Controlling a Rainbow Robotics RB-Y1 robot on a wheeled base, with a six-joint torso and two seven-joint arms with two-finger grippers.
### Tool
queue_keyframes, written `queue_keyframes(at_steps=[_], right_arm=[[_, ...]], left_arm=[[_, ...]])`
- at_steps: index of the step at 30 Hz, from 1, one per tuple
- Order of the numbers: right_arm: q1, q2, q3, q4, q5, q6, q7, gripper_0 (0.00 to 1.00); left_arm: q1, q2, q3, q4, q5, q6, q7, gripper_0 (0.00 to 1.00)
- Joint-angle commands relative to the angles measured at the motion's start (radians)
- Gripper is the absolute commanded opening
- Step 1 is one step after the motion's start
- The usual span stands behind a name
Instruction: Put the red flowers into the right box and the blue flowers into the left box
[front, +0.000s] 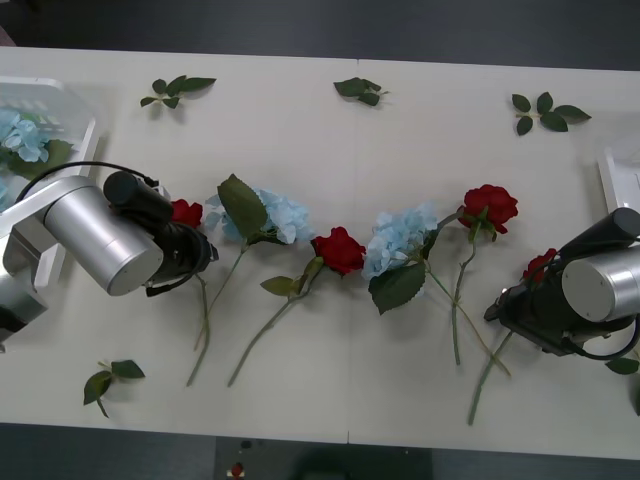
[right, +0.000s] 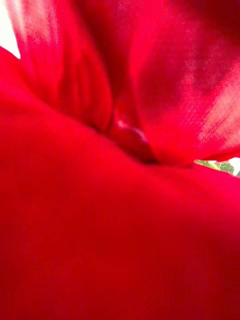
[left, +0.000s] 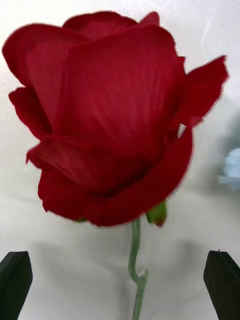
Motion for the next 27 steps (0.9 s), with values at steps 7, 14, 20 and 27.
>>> queue_keyframes(at_steps=[7, 14, 20, 27], right_arm=[[-0.020, 0.012, 0.002, 0.006, 0.013, -0.023, 0.082, 0.08], [-0.021, 0.012, 0.001, 0.006, 0.014, -0.023, 0.088, 0.00], [-0.027, 0.012, -0.001, 0.006, 0.019, -0.023, 0.092, 0.00], [-0.034, 0.000, -0.064, -0.052, 0.017, 0.009, 0.100, 0.00]], left_arm=[[-0.095, -0.037, -0.041, 0.070, -0.034, -0.011, 0.035, 1.00], [-0.093, -0.029, -0.062, 0.070, -0.033, -0.011, 0.038, 0.92], [-0.093, -0.017, -0.078, 0.070, -0.031, -0.013, 0.038, 0.92], [-0.095, -0.015, -0.093, 0.072, -0.025, -0.013, 0.048, 0.92]])
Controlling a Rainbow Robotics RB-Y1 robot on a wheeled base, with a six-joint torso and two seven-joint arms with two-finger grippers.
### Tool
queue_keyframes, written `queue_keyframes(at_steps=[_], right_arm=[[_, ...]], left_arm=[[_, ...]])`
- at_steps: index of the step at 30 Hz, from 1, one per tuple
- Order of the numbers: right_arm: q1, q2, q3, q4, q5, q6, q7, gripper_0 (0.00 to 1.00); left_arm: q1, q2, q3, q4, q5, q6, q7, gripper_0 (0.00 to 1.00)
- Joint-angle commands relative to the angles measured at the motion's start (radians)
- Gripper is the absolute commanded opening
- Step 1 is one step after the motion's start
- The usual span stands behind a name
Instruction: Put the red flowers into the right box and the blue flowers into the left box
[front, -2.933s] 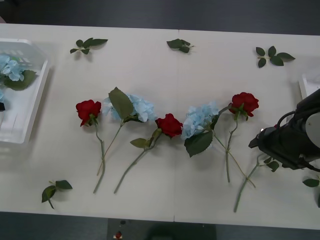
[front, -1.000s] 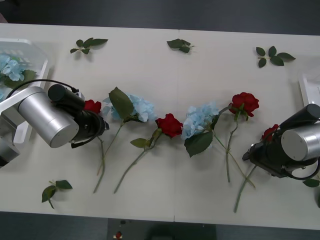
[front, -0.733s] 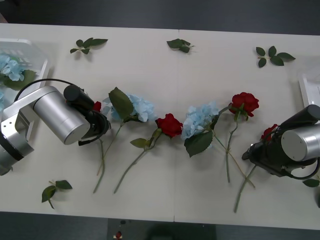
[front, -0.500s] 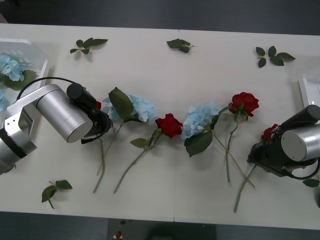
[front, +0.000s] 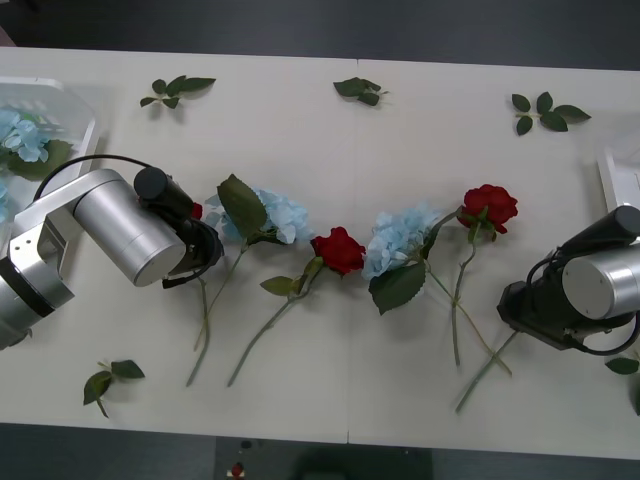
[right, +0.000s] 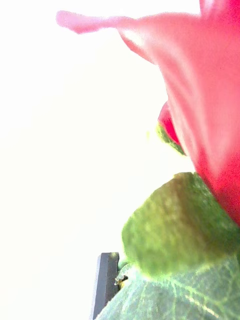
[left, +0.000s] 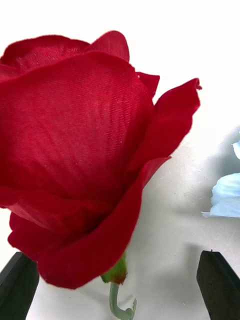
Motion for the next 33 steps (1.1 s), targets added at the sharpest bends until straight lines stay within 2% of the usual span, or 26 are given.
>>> queue_keyframes(at_steps=[1, 4, 6, 9, 10, 11, 15, 17, 18, 19, 22, 23, 28, 33], right_arm=[[-0.021, -0.003, -0.067, -0.079, 0.007, 0.043, 0.050, 0.00], [-0.023, -0.016, -0.123, -0.149, 0.005, 0.110, 0.057, 0.00], [-0.024, -0.025, -0.170, -0.205, 0.004, 0.163, 0.071, 0.00], [-0.032, -0.039, -0.227, -0.255, -0.001, 0.216, 0.108, 0.00], [-0.041, -0.043, -0.251, -0.264, -0.002, 0.236, 0.140, 0.00], [-0.050, -0.045, -0.281, -0.269, -0.005, 0.253, 0.180, 0.00], [-0.079, -0.051, -0.371, -0.267, -0.008, 0.288, 0.327, 0.00], [-0.095, -0.065, -0.397, -0.267, -0.002, 0.305, 0.378, 0.00], [-0.095, -0.065, -0.397, -0.267, -0.002, 0.305, 0.378, 0.00], [-0.110, -0.089, -0.423, -0.266, -0.002, 0.314, 0.424, 0.00], [-0.128, -0.123, -0.465, -0.254, -0.005, 0.317, 0.501, 0.00], [-0.128, -0.128, -0.481, -0.251, -0.007, 0.317, 0.522, 0.00], [-0.135, -0.149, -0.586, -0.205, -0.016, 0.317, 0.645, 0.00], [-0.176, -0.172, -0.676, -0.082, -0.022, 0.314, 0.781, 0.00]], left_arm=[[-0.015, 0.026, -0.026, -0.018, 0.001, -0.014, 0.033, 0.92], [-0.015, 0.026, -0.032, -0.018, 0.001, -0.017, 0.042, 0.91], [-0.015, 0.026, -0.035, -0.015, 0.001, -0.017, 0.047, 0.85], [-0.015, 0.030, -0.043, -0.015, 0.001, -0.021, 0.053, 0.84], [-0.013, 0.028, -0.046, -0.015, -0.001, -0.024, 0.055, 0.80], [-0.013, 0.030, -0.046, -0.015, -0.001, -0.024, 0.055, 0.71], [-0.013, 0.030, -0.050, -0.015, 0.001, -0.024, 0.058, 0.57], [-0.013, 0.030, -0.054, -0.015, 0.001, -0.026, 0.061, 0.43], [-0.013, 0.030, -0.054, -0.015, 0.001, -0.026, 0.061, 0.43], [-0.013, 0.031, -0.055, -0.015, 0.001, -0.029, 0.064, 0.22], [-0.013, 0.031, -0.054, -0.015, 0.001, -0.032, 0.067, 0.03], [-0.013, 0.031, -0.054, -0.015, 0.001, -0.034, 0.069, 0.00], [-0.013, 0.033, -0.054, -0.015, 0.002, -0.038, 0.072, 0.00], [-0.013, 0.043, -0.054, -0.015, 0.002, -0.043, 0.073, 0.00]])
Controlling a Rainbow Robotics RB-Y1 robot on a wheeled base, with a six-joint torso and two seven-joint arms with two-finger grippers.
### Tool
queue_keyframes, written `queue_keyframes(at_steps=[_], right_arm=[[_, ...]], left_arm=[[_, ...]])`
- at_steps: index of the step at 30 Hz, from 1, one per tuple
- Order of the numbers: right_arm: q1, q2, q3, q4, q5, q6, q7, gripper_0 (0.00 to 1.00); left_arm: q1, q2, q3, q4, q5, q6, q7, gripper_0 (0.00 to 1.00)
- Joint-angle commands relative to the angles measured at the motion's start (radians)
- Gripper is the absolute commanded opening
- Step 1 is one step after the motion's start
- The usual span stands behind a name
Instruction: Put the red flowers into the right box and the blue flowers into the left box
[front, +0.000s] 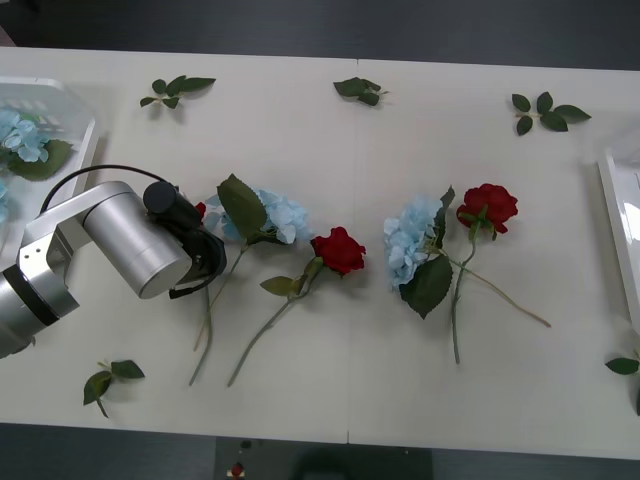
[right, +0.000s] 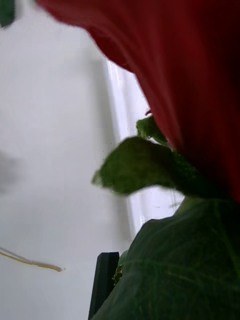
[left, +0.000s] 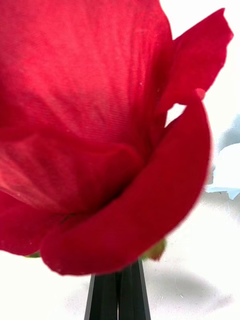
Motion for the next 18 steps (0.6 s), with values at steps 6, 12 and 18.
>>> queue_keyframes(at_steps=[6, 12, 18], right_arm=[[-0.118, -0.115, -0.075, 0.318, 0.008, -0.078, 0.261, 0.00], [-0.173, -0.178, -0.035, 0.542, 0.014, -0.246, 0.359, 0.00], [-0.215, -0.204, -0.012, 0.731, 0.023, -0.426, 0.433, 0.00]], left_arm=[[-0.015, 0.073, 0.033, -0.038, 0.002, -0.037, 0.026, 0.00], [-0.015, 0.110, 0.128, -0.119, 0.014, -0.028, 0.013, 0.00], [-0.013, 0.139, 0.232, -0.213, 0.017, -0.028, -0.007, 0.00]])
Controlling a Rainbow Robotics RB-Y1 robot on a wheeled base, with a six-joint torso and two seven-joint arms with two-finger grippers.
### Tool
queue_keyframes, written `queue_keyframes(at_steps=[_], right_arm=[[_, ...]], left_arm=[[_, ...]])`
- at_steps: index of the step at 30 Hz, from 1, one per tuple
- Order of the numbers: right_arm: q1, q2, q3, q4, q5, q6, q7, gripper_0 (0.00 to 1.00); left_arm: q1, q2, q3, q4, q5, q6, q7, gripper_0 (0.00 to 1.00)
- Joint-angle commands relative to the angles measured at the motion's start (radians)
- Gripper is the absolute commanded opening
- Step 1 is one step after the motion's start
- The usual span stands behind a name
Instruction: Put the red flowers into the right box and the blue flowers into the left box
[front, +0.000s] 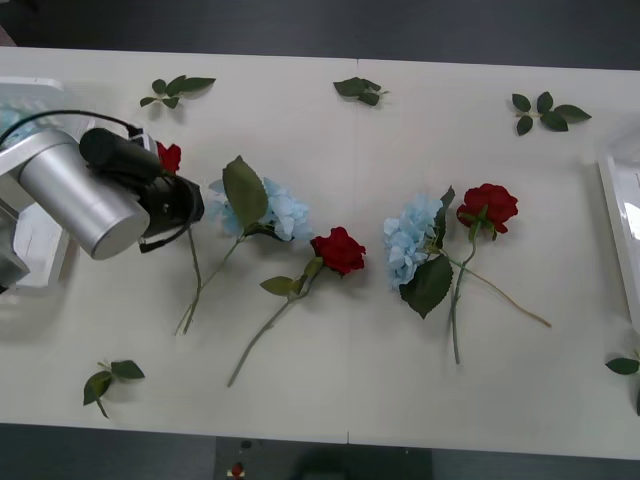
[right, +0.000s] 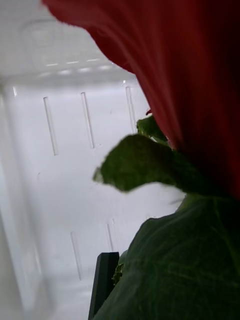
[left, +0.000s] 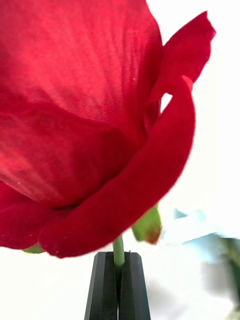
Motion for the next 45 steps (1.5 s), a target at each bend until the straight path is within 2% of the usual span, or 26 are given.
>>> queue_keyframes(at_steps=[1, 9, 11, 14, 16, 17, 18, 19, 20, 21, 22, 26, 31, 37, 45], right_arm=[[-0.045, -0.038, -0.006, 0.097, 0.012, -0.093, 0.085, 0.00], [-0.050, -0.028, 0.057, 0.210, 0.009, -0.227, 0.145, 0.00], [-0.050, -0.028, 0.083, 0.223, 0.006, -0.250, 0.145, 0.03], [-0.050, -0.028, 0.117, 0.224, 0.004, -0.270, 0.142, 0.13], [-0.050, -0.028, 0.128, 0.224, 0.001, -0.273, 0.142, 0.27], [-0.050, -0.028, 0.131, 0.224, -0.002, -0.276, 0.145, 0.52], [-0.050, -0.028, 0.131, 0.224, -0.002, -0.276, 0.145, 0.60], [-0.050, -0.028, 0.131, 0.224, -0.003, -0.276, 0.147, 0.77], [-0.050, -0.028, 0.131, 0.224, -0.003, -0.276, 0.147, 0.77], [-0.050, -0.028, 0.131, 0.224, -0.009, -0.276, 0.148, 0.93], [-0.051, -0.028, 0.131, 0.224, -0.013, -0.276, 0.151, 0.96], [-0.059, -0.028, 0.125, 0.223, -0.029, -0.267, 0.165, 0.99], [-0.079, -0.028, 0.048, 0.196, -0.115, -0.158, 0.266, 0.99], [-0.082, -0.028, -0.021, 0.127, -0.296, -0.009, 0.450, 0.99], [-0.082, -0.028, -0.026, 0.068, -0.606, 0.146, 0.633, 0.99]], left_arm=[[-0.013, 0.041, 0.082, -0.093, 0.004, 0.005, -0.012, 0.00], [-0.015, 0.056, 0.280, -0.233, 0.119, 0.005, -0.022, 0.00], [-0.015, 0.058, 0.318, -0.268, 0.145, 0.004, -0.022, 0.00], [-0.016, 0.058, 0.373, -0.312, 0.193, 0.001, -0.012, 0.00], [-0.016, 0.056, 0.396, -0.337, 0.216, -0.002, -0.002, 0.00], [-0.016, 0.053, 0.408, -0.358, 0.219, -0.008, 0.027, 0.00], [-0.016, 0.053, 0.410, -0.368, 0.219, -0.014, 0.050, 0.00], [-0.021, 0.053, 0.410, -0.388, 0.210, -0.033, 0.105, 0.00], [-0.021, 0.053, 0.410, -0.388, 0.210, -0.033, 0.105, 0.00], [-0.027, 0.048, 0.410, -0.423, 0.179, -0.047, 0.195, 0.00], [-0.029, 0.047, 0.410, -0.438, 0.161, -0.048, 0.234, 0.00], [-0.036, 0.033, 0.405, -0.492, 0.102, -0.067, 0.352, 0.00], [-0.102, -0.018, 0.335, -0.509, -0.048, -0.065, 0.505, 0.00], [-0.193, -0.140, 0.223, -0.454, -0.240, -0.067, 0.630, 0.00], [-0.277, -0.324, 0.175, -0.332, -0.304, -0.114, 0.616, 0.00]])
